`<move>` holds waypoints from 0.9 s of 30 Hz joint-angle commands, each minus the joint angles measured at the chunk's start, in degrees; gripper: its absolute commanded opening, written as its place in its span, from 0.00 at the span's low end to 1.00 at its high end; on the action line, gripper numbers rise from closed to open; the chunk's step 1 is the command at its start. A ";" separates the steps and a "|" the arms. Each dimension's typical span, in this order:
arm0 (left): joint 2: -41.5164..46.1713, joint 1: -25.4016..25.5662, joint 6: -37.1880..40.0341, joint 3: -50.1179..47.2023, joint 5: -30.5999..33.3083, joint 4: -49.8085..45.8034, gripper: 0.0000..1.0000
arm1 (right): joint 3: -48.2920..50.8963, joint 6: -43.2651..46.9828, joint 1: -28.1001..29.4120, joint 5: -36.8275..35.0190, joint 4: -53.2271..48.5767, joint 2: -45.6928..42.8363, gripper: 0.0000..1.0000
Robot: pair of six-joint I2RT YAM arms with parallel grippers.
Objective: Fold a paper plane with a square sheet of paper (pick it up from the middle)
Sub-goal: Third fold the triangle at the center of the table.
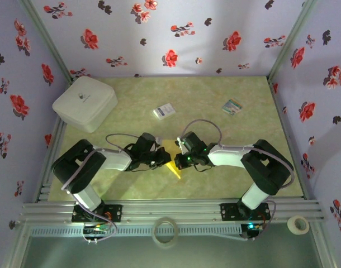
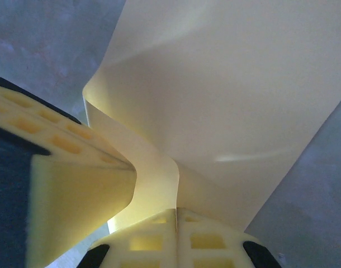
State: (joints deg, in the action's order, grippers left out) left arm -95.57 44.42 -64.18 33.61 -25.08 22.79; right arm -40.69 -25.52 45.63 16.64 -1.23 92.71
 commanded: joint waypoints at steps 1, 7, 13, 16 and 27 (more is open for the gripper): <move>-1.33 0.40 0.45 -1.24 0.38 -0.29 0.00 | -0.01 1.17 -0.36 -1.97 -1.29 1.43 0.01; -1.76 0.31 0.89 -2.57 1.51 -0.67 0.00 | -0.31 0.86 -0.37 -0.81 -1.06 1.08 0.04; -2.17 0.26 2.46 -1.06 1.36 -2.04 0.00 | -1.32 -1.17 -0.59 1.16 -1.13 -2.19 0.15; -2.16 0.22 2.82 -0.61 1.39 -2.91 0.00 | -1.78 -2.38 -1.35 -1.29 -4.25 -4.99 0.32; -2.56 0.23 3.14 -0.01 1.41 -2.92 0.00 | 4.23 -17.47 -3.54 13.73 3.19 -11.83 0.23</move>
State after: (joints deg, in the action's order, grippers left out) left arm -96.55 44.42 -62.65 33.01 -25.06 22.28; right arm -38.72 -37.19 41.17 22.65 -1.28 79.46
